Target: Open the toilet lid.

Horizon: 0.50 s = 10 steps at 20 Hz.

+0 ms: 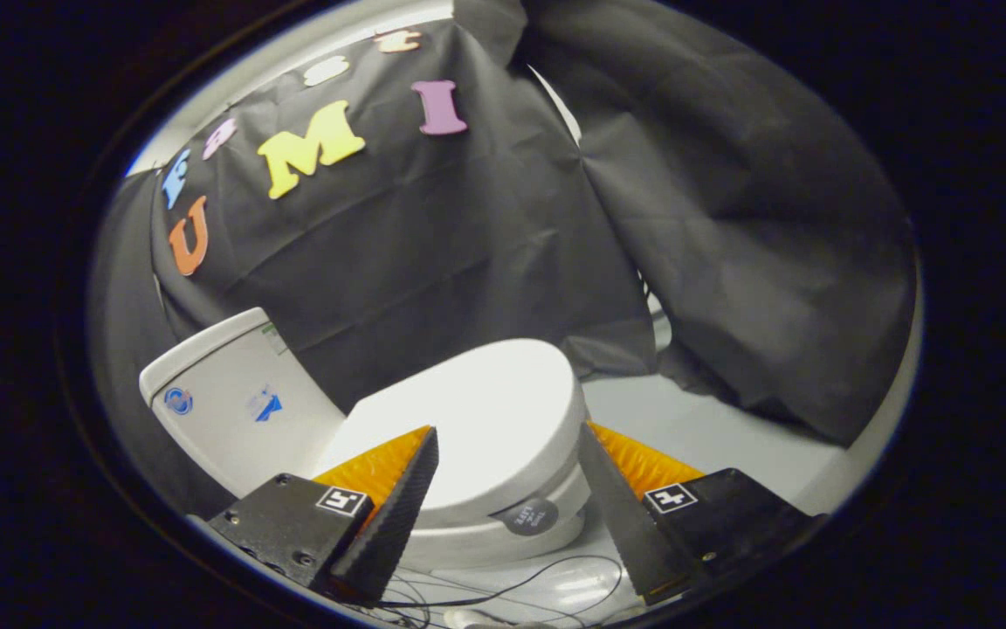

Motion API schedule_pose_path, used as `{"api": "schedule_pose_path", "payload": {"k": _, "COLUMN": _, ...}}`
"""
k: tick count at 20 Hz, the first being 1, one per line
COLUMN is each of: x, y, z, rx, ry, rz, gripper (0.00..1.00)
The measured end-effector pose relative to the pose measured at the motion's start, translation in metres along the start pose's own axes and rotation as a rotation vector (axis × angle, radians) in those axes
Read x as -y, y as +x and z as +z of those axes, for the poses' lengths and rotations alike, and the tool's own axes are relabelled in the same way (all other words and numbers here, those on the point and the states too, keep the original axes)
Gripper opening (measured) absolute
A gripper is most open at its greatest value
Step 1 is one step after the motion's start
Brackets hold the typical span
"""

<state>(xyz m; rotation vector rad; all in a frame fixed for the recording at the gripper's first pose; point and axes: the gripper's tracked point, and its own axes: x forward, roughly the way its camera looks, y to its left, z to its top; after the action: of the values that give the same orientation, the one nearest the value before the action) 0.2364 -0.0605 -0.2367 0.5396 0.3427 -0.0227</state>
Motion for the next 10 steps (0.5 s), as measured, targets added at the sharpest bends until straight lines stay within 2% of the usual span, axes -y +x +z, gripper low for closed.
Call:
{"api": "schedule_pose_path", "payload": {"k": 9, "x": 0.028, "y": 0.027, "z": -0.068, "rx": -0.227, "ry": 0.282, "rz": -0.012, "gripper": 0.97}}
{"api": "schedule_pose_path", "payload": {"k": 10, "x": 0.028, "y": 0.030, "z": -0.072, "rx": -0.243, "ry": 0.314, "rz": -0.004, "gripper": 0.93}}
